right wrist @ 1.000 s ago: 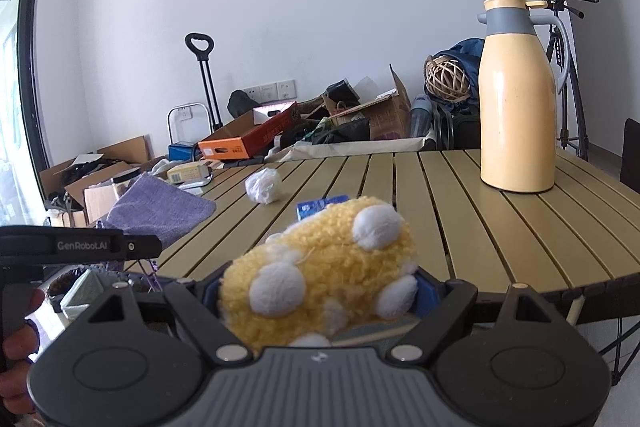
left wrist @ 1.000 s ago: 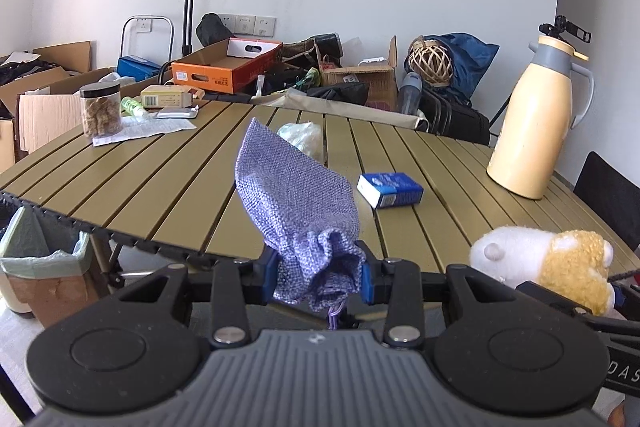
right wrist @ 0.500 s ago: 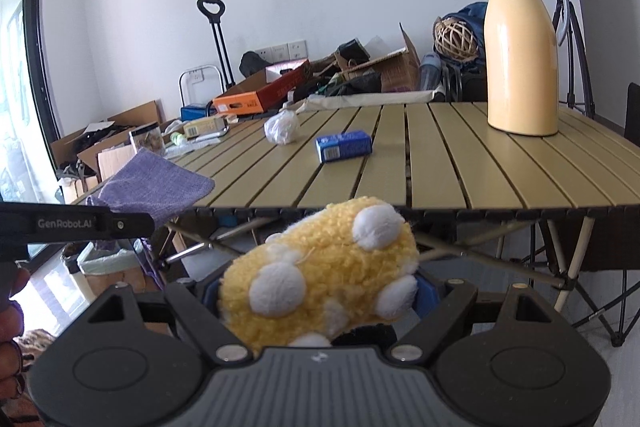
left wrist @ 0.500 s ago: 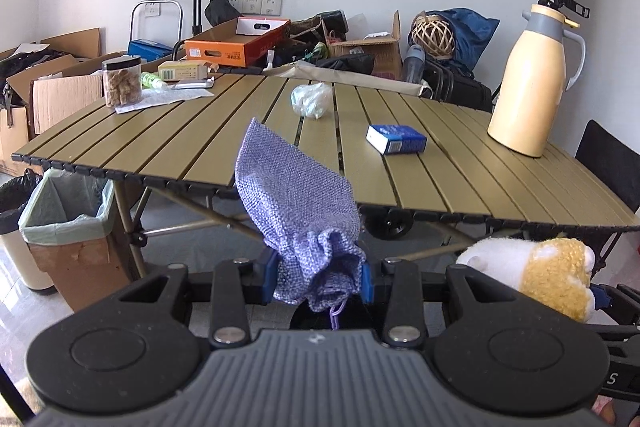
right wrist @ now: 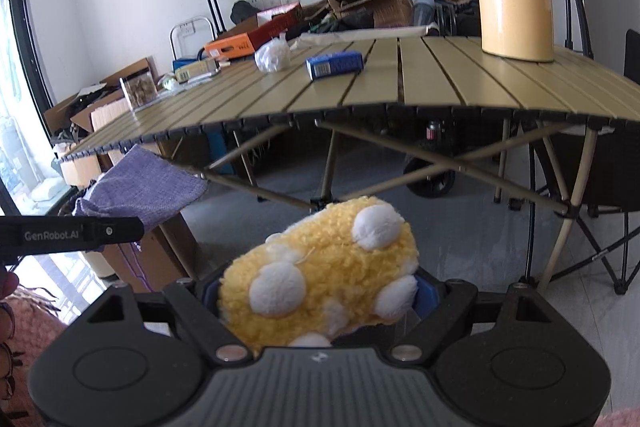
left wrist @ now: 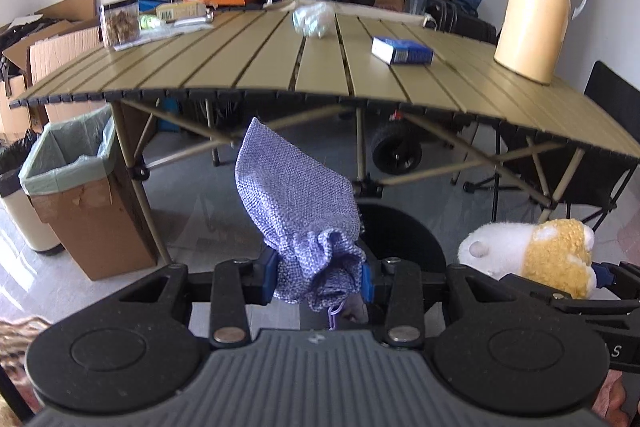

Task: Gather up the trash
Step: 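Lift the lavender sachet and yellow plush toy and carry both down over the black bin, then open the right gripper to drop the yellow plush toy into the bin, then move the left gripper over the bin and open it to drop the lavender sachet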

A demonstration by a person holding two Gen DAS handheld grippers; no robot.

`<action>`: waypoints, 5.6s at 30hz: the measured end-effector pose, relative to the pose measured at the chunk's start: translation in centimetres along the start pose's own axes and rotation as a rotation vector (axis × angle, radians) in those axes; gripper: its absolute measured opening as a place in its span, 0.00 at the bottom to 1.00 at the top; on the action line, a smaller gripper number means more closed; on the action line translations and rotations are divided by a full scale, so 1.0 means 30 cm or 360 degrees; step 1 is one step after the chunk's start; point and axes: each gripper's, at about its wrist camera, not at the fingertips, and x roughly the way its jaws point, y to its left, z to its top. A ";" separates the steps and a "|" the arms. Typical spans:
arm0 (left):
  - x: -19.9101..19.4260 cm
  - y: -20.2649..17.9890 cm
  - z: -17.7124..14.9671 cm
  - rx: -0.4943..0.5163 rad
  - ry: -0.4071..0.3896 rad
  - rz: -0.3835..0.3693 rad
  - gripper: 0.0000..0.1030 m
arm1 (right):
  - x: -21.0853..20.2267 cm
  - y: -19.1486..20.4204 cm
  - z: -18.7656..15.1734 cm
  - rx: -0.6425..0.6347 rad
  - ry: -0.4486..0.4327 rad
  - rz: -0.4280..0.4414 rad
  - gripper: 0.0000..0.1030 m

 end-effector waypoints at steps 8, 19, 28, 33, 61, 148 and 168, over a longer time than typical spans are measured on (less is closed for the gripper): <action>0.095 0.011 -0.067 0.0010 0.0149 0.0032 0.37 | 0.065 -0.023 -0.063 -0.0013 0.0144 -0.0020 0.83; 0.246 0.053 -0.125 -0.0004 0.0357 0.0106 0.37 | 0.187 -0.076 -0.144 0.0028 0.0344 -0.0085 0.83; 0.367 0.109 -0.194 -0.0020 0.0528 0.0165 0.37 | 0.273 -0.140 -0.211 0.0079 0.0516 -0.0132 0.83; 0.420 0.124 -0.209 -0.0031 0.0594 0.0162 0.37 | 0.293 -0.147 -0.211 0.0080 0.0527 -0.0150 0.83; 0.501 0.259 -0.212 -0.0204 0.0673 0.0157 0.37 | 0.480 -0.036 0.014 -0.0010 0.0458 -0.0118 0.83; 0.277 -0.133 0.025 0.0124 0.0154 0.0013 0.37 | 0.334 -0.254 0.116 0.0319 0.0266 -0.0123 1.00; 0.476 -0.330 0.065 0.0220 0.0310 -0.0103 0.37 | 0.284 -0.426 0.082 0.0500 0.0227 -0.0275 1.00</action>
